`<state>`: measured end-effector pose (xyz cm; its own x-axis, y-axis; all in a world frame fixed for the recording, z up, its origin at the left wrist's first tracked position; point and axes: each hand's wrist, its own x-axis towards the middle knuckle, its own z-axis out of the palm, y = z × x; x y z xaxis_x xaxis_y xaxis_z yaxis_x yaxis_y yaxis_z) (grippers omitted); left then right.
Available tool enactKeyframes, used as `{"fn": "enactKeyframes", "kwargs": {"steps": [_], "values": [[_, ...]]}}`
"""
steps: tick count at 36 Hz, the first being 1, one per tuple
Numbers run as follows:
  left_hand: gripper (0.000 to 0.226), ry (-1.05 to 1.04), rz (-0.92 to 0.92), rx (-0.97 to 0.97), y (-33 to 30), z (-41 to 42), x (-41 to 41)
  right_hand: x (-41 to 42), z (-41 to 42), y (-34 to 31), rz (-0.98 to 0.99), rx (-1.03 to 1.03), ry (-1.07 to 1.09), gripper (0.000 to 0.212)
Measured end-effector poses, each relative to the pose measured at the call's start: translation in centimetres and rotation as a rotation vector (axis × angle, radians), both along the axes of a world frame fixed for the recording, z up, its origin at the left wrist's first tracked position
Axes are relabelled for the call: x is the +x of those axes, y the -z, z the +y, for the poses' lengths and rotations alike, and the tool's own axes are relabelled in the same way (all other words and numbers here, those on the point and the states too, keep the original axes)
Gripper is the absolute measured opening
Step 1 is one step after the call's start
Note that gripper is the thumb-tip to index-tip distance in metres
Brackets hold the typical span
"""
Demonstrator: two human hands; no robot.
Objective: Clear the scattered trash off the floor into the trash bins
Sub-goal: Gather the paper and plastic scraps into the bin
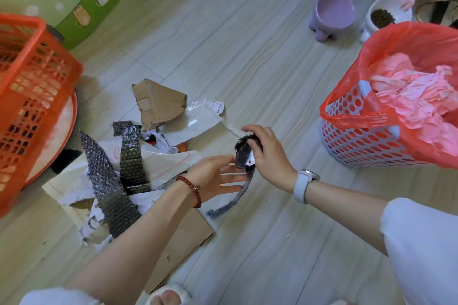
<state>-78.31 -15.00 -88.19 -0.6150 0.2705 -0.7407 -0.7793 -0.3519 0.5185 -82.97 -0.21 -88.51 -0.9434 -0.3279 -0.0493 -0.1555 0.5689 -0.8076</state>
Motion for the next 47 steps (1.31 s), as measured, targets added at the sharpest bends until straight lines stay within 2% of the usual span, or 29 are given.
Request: {"fn": "enactKeyframes", "kwargs": {"steps": [3,6,9,13,17,20,24,29,31,34,37,39,41,47], "values": [[0.021,-0.039,0.007,0.096,-0.3,0.1,-0.1,0.2,0.2,0.5,0.003,0.016,-0.036,0.034],[0.022,-0.224,-0.053,0.239,-0.7,0.0,-0.7,0.7,0.2,0.6,-0.063,-0.002,-0.063,0.035],[0.031,-0.266,-0.051,0.277,-0.9,-0.5,-1.0,1.2,-0.1,0.4,-0.217,-0.012,-0.056,0.030],[0.037,-0.248,-0.067,0.273,-0.7,-0.8,-1.0,0.8,-0.1,0.4,-0.352,-0.063,-0.050,0.035],[0.033,-0.152,-0.019,0.012,-0.7,-1.2,-1.7,-0.4,0.3,0.8,-0.379,-0.146,0.048,0.031],[0.018,-0.128,0.095,-0.505,0.2,-1.9,-2.1,-1.7,1.2,1.4,-0.410,-0.069,0.104,0.034],[0.025,0.047,0.354,-1.191,2.4,-4.1,-1.8,-3.2,1.5,1.5,-0.318,0.139,0.057,0.040],[0.034,0.437,0.555,-1.650,3.8,-5.5,-3.6,-4.2,-0.3,1.7,-0.162,0.344,-0.055,0.028],[0.040,0.609,0.592,-1.721,4.4,-6.0,-4.9,-4.6,-1.3,2.0,-0.131,0.491,-0.104,0.026],[0.042,0.787,0.581,-1.713,5.6,-6.5,-6.5,-5.2,-2.8,2.8,-0.089,0.612,-0.068,0.034],[0.036,0.850,0.539,-1.694,6.7,-6.5,-7.1,-5.7,-3.6,4.5,0.023,0.734,-0.088,0.042],[0.042,0.861,0.524,-1.688,7.3,-6.7,-7.2,-6.0,-3.9,5.7,0.084,0.821,-0.131,0.045],[0.047,0.870,0.523,-1.702,7.8,-6.9,-7.4,-6.1,-4.0,6.8,0.094,0.849,-0.152,0.044],[0.036,0.863,0.683,-1.704,7.7,-7.1,-7.1,-5.8,-3.7,8.1,-0.007,0.736,-0.126,0.031]]}}
